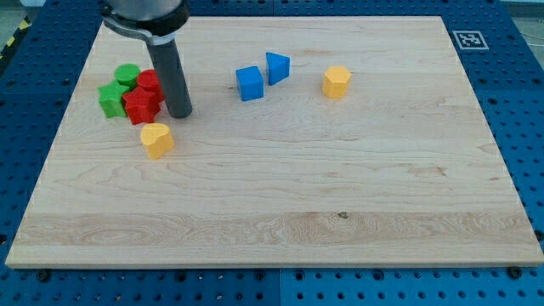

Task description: Move the heart towards the bottom left

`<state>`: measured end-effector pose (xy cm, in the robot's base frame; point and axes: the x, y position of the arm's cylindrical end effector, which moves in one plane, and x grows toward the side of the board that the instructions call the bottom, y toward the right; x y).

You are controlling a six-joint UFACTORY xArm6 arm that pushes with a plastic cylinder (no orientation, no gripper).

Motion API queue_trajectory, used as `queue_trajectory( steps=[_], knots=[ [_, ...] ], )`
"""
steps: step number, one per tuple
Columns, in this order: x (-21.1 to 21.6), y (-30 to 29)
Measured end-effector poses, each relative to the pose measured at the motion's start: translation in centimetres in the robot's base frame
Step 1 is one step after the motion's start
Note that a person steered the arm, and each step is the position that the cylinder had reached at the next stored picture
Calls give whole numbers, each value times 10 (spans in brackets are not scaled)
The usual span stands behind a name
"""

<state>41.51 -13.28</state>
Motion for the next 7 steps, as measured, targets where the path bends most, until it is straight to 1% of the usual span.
queue_trajectory(
  steps=[4, 7],
  knots=[
    [28, -9],
    [30, -46]
  ],
)
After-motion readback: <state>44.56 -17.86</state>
